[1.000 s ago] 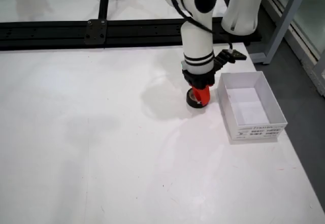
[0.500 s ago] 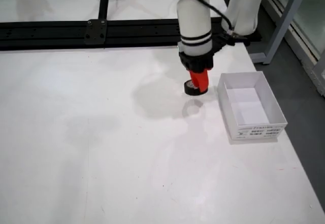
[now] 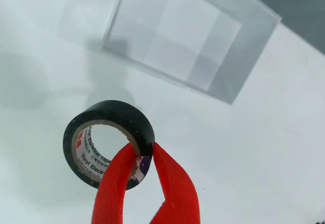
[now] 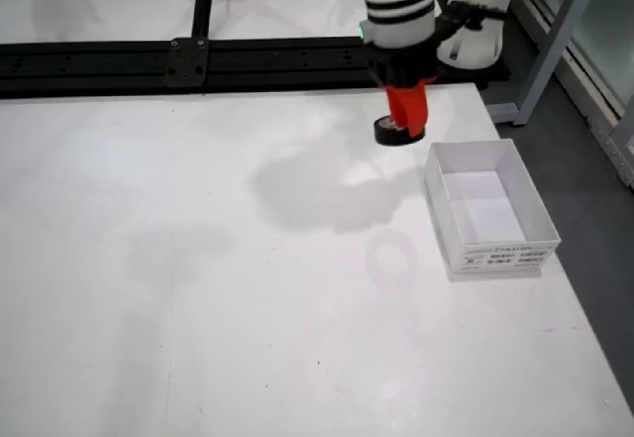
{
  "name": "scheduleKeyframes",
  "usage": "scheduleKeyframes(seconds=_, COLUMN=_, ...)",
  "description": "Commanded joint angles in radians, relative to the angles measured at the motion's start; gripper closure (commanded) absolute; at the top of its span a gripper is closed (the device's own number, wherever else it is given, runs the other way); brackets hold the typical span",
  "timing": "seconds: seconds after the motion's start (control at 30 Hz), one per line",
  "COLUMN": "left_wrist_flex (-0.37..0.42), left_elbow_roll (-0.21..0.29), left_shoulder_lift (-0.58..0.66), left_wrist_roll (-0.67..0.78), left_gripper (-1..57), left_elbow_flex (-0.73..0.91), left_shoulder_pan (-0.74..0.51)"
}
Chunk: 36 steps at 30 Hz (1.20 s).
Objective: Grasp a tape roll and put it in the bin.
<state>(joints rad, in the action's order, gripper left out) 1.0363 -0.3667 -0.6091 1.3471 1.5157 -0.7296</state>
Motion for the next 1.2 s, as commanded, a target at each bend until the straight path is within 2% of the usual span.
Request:
scheduleKeyframes(seconds=0.03, left_wrist_flex=0.180, left_elbow_roll=0.012, left_shoulder_lift=0.143, left_wrist_roll=-0.068, left_gripper=57.0, left_elbow_flex=0.001, left_shoulder_pan=0.062)
scheduleKeyframes(seconds=0.57, left_wrist_flex=0.149, left_elbow_roll=0.003, left_shoulder_lift=0.166, left_wrist_roll=-0.152, left_gripper=57.1, left_elbow_flex=0.006, left_shoulder_pan=0.262)
scheduleKeyframes(seconds=1.2, left_wrist_flex=-0.055, left_elbow_roll=0.041, left_shoulder_lift=-0.057, left_wrist_roll=-0.158, left_gripper=57.1, left_elbow_flex=0.007, left_shoulder_pan=0.331)
